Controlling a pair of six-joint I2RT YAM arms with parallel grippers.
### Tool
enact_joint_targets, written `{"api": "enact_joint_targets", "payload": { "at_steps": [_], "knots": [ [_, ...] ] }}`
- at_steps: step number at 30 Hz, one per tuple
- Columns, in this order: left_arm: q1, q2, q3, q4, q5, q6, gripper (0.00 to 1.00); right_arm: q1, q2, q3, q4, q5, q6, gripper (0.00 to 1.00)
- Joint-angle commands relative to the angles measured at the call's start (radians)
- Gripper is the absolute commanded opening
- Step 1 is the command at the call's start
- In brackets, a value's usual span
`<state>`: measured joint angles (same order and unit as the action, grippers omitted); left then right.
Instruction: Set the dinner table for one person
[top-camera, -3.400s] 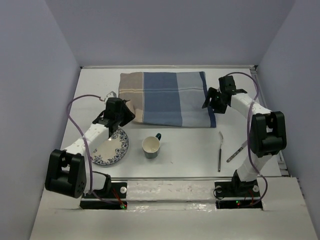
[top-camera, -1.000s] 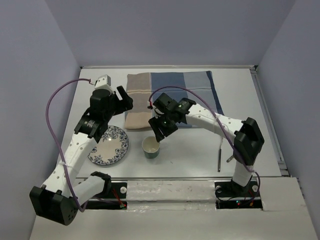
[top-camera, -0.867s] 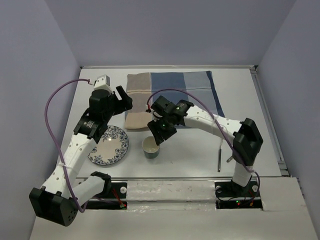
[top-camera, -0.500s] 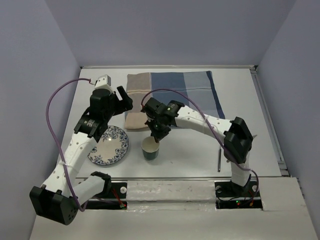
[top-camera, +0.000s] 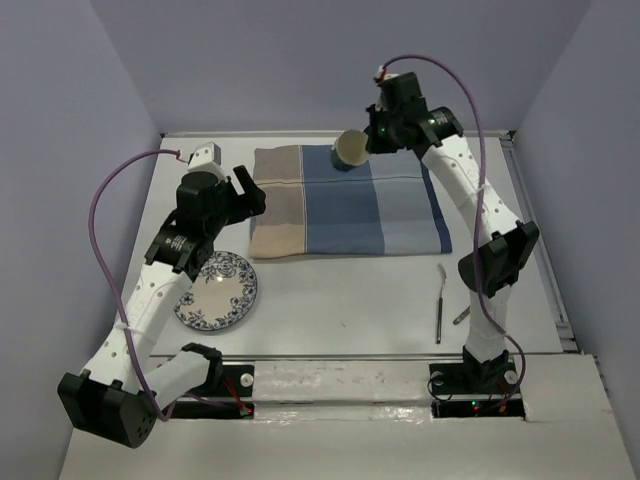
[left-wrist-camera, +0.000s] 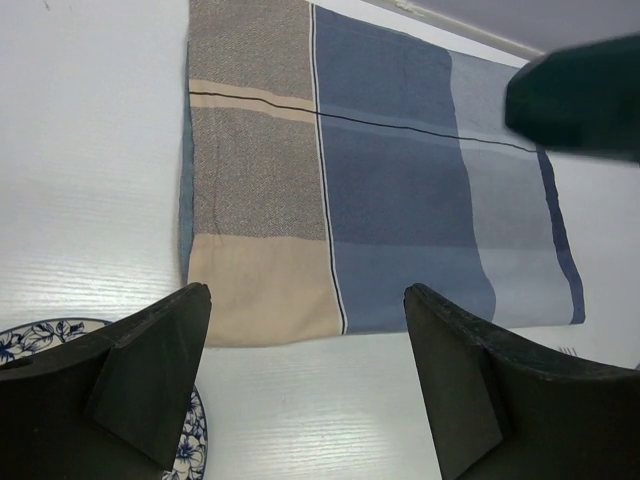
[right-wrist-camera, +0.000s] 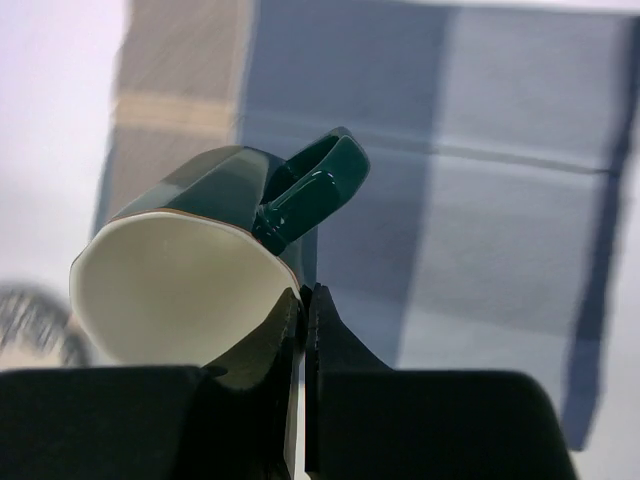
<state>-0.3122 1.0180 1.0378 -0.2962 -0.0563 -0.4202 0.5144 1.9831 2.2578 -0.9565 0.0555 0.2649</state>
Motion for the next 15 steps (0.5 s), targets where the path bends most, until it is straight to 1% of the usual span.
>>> {"api": "enact_joint_targets", "payload": {
  "at_steps": [1,2,3,7,11,15],
  "knots": [
    [-0.002,-0.027,0.008,0.016,0.015,0.014,0.89,-0.166,0.118,0.192,0.078,0.084,-0.007,0.00],
    [-0.002,-0.027,0.011,0.011,0.010,0.015,0.89,-0.194,0.143,0.218,0.084,0.087,0.003,0.00],
    [-0.004,-0.027,0.014,0.009,0.007,0.017,0.90,-0.248,0.166,0.241,0.097,0.081,0.040,0.00],
    [-0.005,-0.027,0.010,0.006,-0.001,0.014,0.90,-0.330,0.244,0.267,0.165,0.122,0.114,0.00],
    [-0.010,-0.012,0.027,0.006,0.001,0.011,0.90,-0.367,0.339,0.293,0.191,0.129,0.157,0.00],
    [-0.011,0.010,0.045,0.008,-0.007,0.012,0.90,-0.410,0.381,0.295,0.196,0.110,0.192,0.00]
  ]
}}
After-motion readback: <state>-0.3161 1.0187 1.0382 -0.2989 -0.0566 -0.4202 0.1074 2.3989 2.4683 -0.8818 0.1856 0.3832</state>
